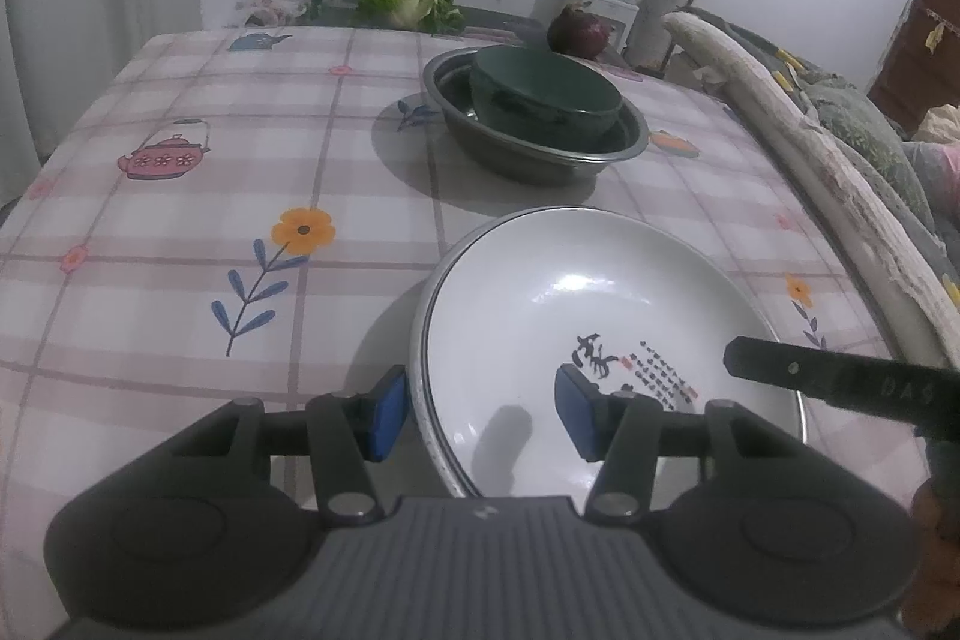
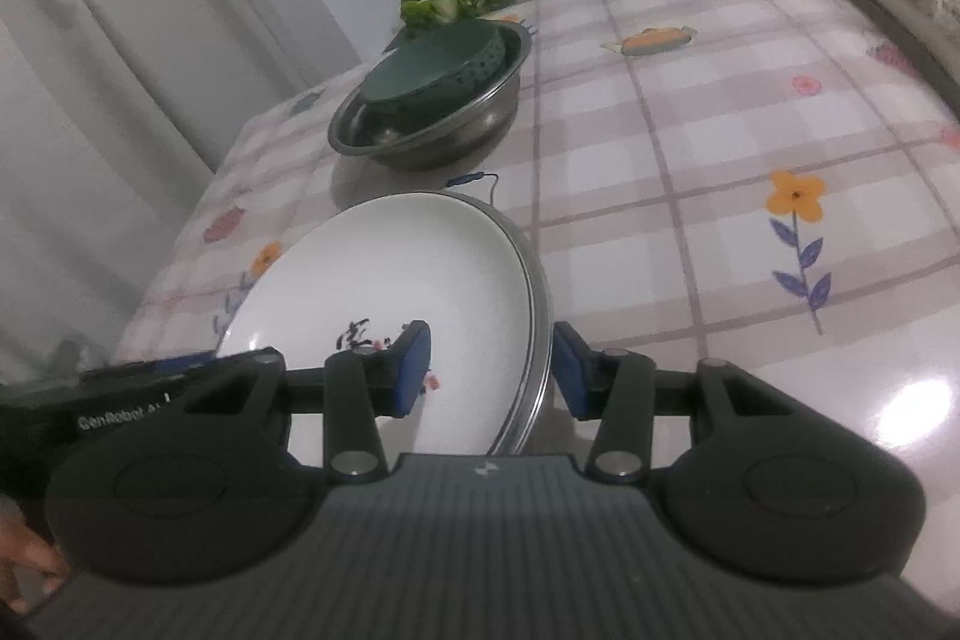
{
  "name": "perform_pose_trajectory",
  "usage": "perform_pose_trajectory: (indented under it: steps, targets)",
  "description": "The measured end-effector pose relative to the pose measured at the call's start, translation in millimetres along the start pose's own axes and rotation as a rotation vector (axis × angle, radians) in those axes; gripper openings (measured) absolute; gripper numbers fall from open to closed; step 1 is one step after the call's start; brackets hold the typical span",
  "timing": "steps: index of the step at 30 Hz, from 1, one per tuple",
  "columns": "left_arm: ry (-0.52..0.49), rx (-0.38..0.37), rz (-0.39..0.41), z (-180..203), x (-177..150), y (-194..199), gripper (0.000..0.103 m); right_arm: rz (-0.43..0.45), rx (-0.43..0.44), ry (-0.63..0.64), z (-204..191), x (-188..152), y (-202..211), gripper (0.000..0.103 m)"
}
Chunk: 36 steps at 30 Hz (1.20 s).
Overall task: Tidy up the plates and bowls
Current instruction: 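Lower the white plate into the basin and open both tools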
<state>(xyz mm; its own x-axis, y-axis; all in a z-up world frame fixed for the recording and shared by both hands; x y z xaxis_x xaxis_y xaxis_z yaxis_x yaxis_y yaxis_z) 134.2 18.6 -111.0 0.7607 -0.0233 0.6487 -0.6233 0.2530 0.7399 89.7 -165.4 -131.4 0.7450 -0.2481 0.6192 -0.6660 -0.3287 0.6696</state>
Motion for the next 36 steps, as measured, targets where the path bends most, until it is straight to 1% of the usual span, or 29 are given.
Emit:
perform_pose_trajectory:
  steps: [3,10,15,21,23,25,26,28,29,31,36]
  targets:
    - [-0.008,-0.011,-0.005,4.4,0.9,-1.8,0.053,-0.002,-0.017,0.011,1.3,-1.0,4.1,0.044]
    - [-0.03,-0.048,-0.017,17.0,0.3,-5.0,0.053,0.002,-0.046,-0.012,15.4,-2.8,13.7,0.044]
    - [-0.033,-0.049,-0.018,18.0,0.0,-5.4,0.053,0.005,-0.05,-0.02,18.5,-2.7,14.1,0.044]
    - [-0.05,-0.036,-0.002,20.7,-0.8,-2.5,0.054,0.007,-0.053,-0.021,18.6,-3.4,15.0,0.045]
    - [-0.054,-0.032,0.002,21.1,0.0,0.2,0.055,0.008,-0.048,-0.029,18.7,-3.0,15.4,0.047]
    - [-0.057,-0.028,0.01,21.8,0.4,3.8,0.056,0.012,-0.045,-0.032,18.0,-1.9,16.8,0.053]
    - [-0.058,-0.026,0.014,21.8,0.7,5.8,0.058,0.016,-0.048,-0.029,17.4,-1.4,18.1,0.055]
    - [-0.06,-0.023,0.021,22.7,1.1,9.6,0.061,0.026,-0.056,-0.025,16.7,-0.2,21.4,0.065]
    - [-0.061,-0.02,0.024,23.1,1.3,11.5,0.062,0.033,-0.059,-0.025,16.5,0.5,23.5,0.067]
    - [-0.062,-0.014,0.027,23.1,1.7,15.6,0.066,0.043,-0.064,-0.025,16.3,1.4,27.3,0.075]
    - [-0.06,0.0,0.036,21.8,3.2,23.7,0.071,0.065,-0.085,-0.023,17.9,2.1,36.4,0.082]
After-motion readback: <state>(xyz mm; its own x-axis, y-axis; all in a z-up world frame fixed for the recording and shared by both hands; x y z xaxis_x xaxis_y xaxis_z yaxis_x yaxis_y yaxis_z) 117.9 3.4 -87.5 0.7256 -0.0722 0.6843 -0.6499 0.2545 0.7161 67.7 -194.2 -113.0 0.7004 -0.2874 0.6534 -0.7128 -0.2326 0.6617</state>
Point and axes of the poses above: each gripper's, at about its wrist camera, not at the fingertips, and y roughly against the way its jaws point, z to its right, x to its top, the point moved 3 cm from there along -y, roughly the way its jaws point, and after that the axes turned 1 degree about z, right-handed, at the moved point
